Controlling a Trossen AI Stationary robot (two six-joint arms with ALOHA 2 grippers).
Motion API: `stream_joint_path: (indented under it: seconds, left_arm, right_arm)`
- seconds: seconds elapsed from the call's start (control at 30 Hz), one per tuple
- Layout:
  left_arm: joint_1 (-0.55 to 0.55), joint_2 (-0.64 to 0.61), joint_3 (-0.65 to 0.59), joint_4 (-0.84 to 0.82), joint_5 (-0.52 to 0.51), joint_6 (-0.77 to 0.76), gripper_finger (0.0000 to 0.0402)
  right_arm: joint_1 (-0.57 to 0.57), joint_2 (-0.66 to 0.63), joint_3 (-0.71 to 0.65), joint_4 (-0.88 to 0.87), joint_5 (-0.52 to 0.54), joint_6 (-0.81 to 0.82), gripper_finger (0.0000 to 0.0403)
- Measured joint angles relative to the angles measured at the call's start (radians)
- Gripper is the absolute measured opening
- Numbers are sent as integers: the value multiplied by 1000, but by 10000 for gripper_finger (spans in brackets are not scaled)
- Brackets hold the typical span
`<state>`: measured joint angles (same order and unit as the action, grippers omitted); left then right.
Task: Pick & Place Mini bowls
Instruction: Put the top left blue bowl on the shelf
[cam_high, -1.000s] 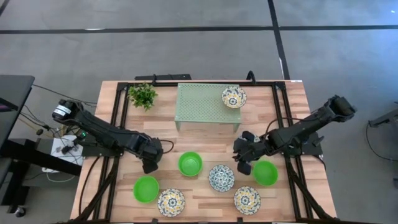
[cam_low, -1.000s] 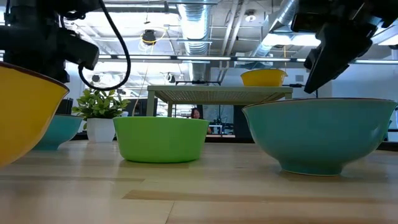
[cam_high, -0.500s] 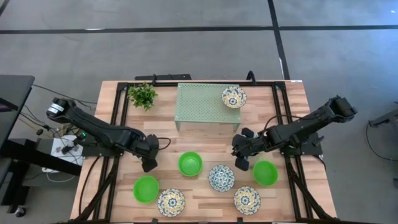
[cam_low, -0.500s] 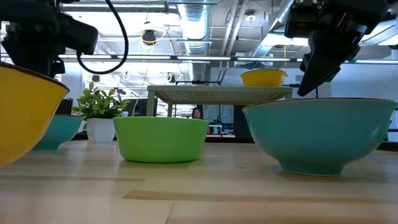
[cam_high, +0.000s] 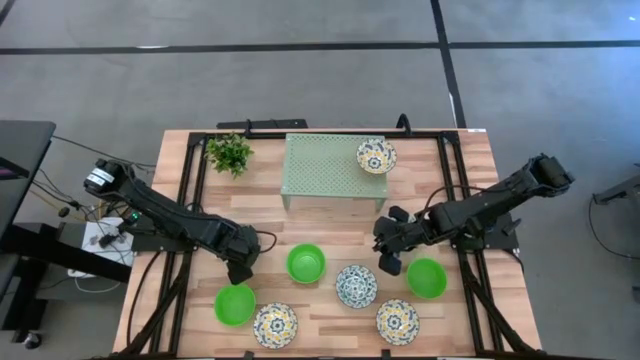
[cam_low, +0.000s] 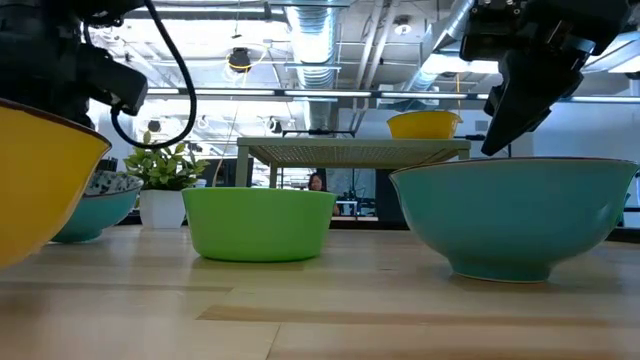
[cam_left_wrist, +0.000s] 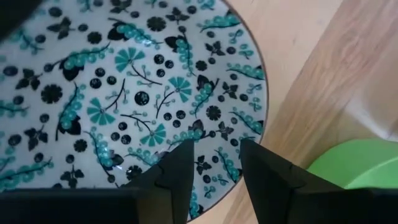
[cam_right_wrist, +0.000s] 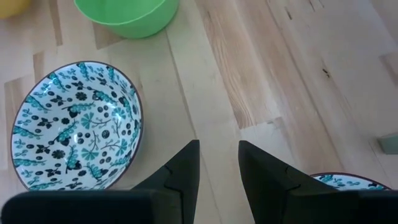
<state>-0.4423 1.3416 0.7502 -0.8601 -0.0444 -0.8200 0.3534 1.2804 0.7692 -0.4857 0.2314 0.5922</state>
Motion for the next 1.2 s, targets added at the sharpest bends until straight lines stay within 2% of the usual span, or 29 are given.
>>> stream_joint_path:
  seconds: [0.2,0.43,0.63,0.77,0.87,0.97,1.13,1.2]
  left_arm:
    - [0,-47,0,-4,-9,0,131]
    - [0,-80,0,0,-67,-7,131]
    - [0,-55,-13,19,-67,-33,131]
    - [0,-42,-51,63,-11,-31,131]
    - [-3,-42,-61,67,-8,-22,129]
    - [-5,-42,-61,71,-14,39,107]
    - [-5,-45,-56,69,-38,69,37]
    - [-5,-47,-55,65,-44,71,29]
  right_arm:
    - [-2,0,0,0,0,0,107]
    - [-2,0,0,0,0,0,107]
    - [-2,0,0,-3,0,0,107]
    - [-1,0,0,-4,0,0,107]
    - [-1,0,0,-4,0,0,107]
    - [-1,0,0,-4,0,0,107]
    - [-1,0,0,-4,0,0,107]
    - [-1,0,0,-4,0,0,107]
